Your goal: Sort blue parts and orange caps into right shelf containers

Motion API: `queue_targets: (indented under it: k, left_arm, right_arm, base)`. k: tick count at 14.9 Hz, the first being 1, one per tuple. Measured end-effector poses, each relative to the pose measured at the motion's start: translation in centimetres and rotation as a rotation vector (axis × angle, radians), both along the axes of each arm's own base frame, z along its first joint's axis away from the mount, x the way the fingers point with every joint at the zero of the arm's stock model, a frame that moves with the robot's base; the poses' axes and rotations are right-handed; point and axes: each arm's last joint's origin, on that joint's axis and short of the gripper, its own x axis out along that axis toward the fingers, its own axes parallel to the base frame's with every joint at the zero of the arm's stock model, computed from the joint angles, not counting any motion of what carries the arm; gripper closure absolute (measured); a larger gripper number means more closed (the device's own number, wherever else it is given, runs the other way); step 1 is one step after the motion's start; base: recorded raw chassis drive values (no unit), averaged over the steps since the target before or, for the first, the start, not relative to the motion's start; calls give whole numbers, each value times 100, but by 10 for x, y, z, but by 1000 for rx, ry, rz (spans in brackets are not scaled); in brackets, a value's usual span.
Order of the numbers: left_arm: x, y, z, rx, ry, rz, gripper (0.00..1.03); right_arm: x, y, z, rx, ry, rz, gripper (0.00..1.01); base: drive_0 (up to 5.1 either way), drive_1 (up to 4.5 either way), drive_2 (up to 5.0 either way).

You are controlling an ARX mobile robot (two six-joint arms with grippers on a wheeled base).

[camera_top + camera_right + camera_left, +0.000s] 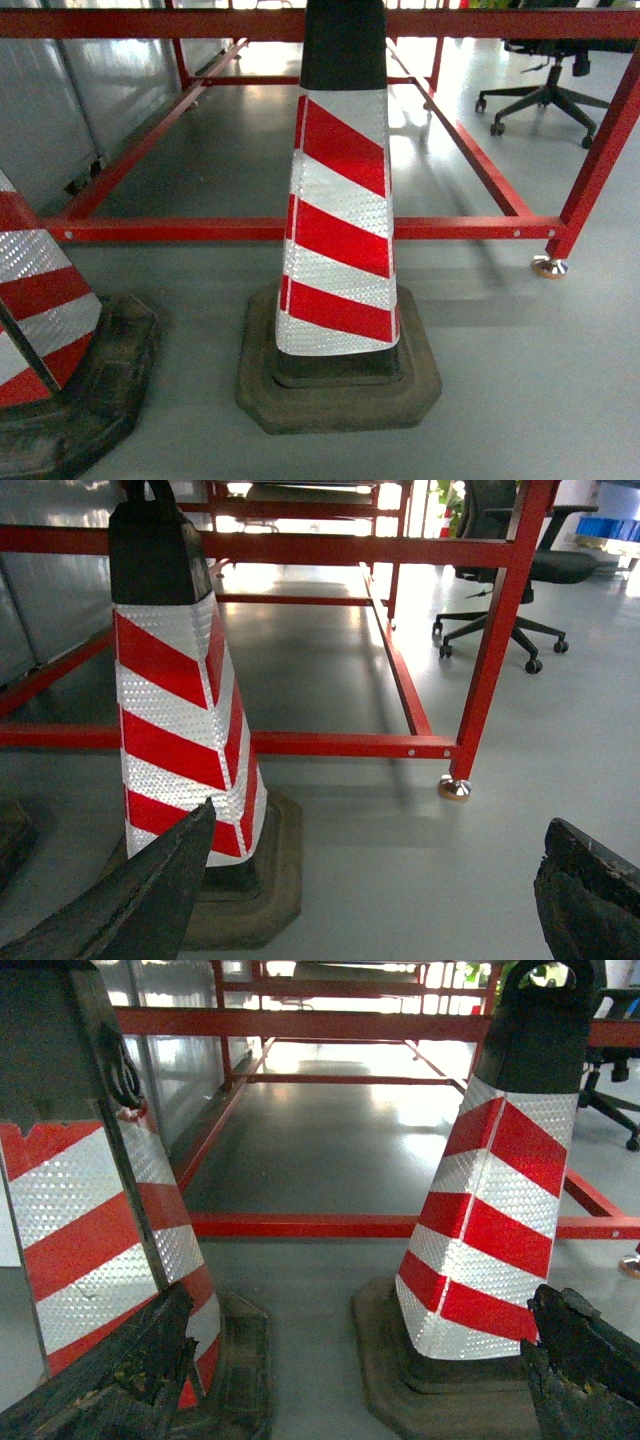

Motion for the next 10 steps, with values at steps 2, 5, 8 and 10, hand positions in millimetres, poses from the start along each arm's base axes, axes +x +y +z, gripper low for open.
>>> queue_targets:
  k: [2,5,8,10]
  left_arm:
    - [0,0,0,0,0,0,5]
    - [0,0,0,0,0,0,5]
    - [0,0,0,0,0,0,5]
    - [0,0,0,0,0,0,5]
  right_arm:
    - [0,0,0,0,0,0,3]
    - [0,0,0,0,0,0,3]
    - [0,0,0,0,0,0,3]
    - [0,0,0,0,0,0,3]
  base:
    - [0,0,0]
    - [0,0,0]
    - [0,0,0]
    - [0,0,0]
